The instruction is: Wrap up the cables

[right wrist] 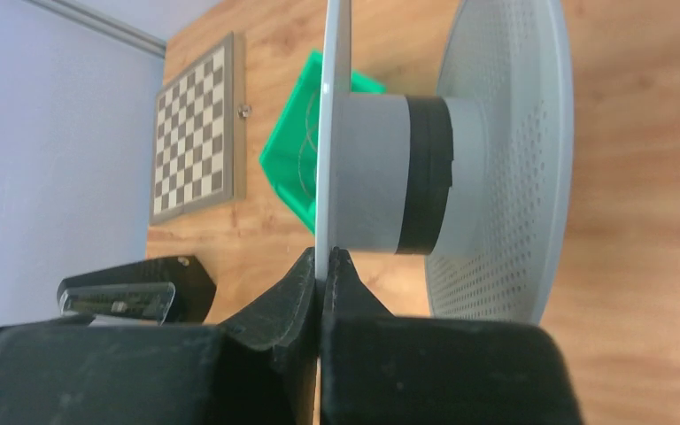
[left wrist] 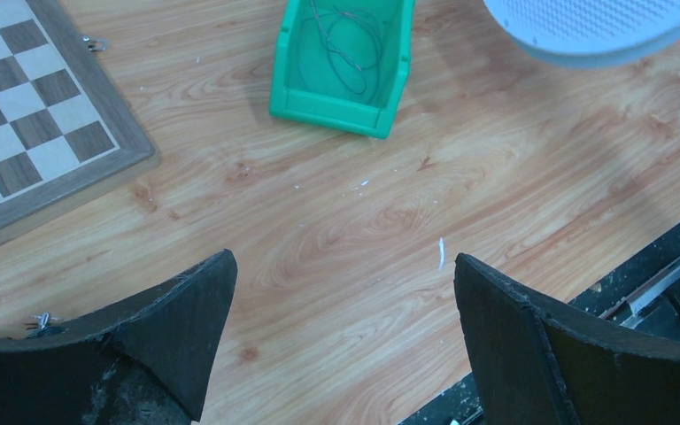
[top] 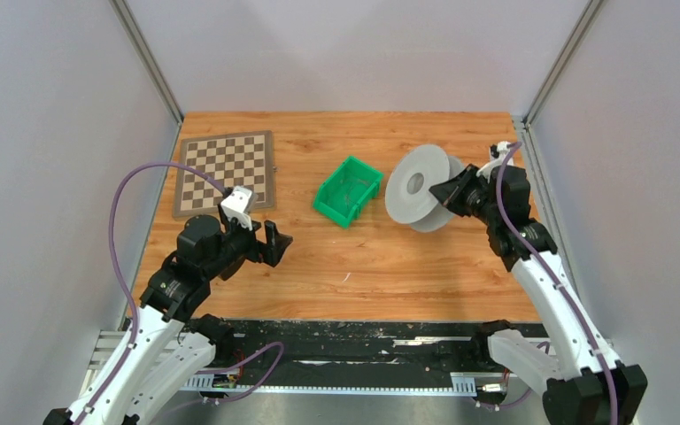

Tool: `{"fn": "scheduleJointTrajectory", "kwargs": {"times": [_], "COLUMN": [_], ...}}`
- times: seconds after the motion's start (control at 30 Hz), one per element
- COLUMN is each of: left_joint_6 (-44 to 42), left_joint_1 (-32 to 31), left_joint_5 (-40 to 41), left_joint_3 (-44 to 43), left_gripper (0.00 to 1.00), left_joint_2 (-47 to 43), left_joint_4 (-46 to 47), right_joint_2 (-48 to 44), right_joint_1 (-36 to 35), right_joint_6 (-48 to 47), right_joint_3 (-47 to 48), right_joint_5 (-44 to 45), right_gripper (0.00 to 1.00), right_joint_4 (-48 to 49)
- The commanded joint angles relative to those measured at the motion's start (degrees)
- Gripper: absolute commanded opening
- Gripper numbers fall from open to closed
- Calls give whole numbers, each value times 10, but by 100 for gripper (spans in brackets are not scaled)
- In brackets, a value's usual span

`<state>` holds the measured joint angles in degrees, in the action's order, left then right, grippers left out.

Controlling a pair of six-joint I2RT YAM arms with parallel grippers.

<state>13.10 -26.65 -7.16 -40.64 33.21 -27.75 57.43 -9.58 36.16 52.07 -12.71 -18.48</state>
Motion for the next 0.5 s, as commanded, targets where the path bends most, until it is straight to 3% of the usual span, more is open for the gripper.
{"fn": "scheduleJointTrajectory", "kwargs": {"times": [0.0,0.17,0.27,0.33,0.47], "left_joint_6": [-11,1,5,6,-32], "left_joint_1": [-2,-32,-76,-118,-279], "left_joint_5": [-13,-2,51,94,227], "left_joint_3": [-23,-40,-53,-65,-76], "left_gripper": [100,98,97,96,92], "left_joint_2": [7,20,35,47,69], "left_joint_4": [-11,-16,-15,-12,30], "right_joint_2": [-77,-150,-171,-182,-193], "right_joint_1": [-41,-88,-111,-121,-132], "right_joint_6": [118,213,270,316,370], "right_joint_3": [-32,-80,-98,-108,-118], "right_joint_5": [67,33,14,6,-2], "right_gripper": [0,0,0,0,0], "right_joint_4": [-76,-79,-79,-79,-79]}}
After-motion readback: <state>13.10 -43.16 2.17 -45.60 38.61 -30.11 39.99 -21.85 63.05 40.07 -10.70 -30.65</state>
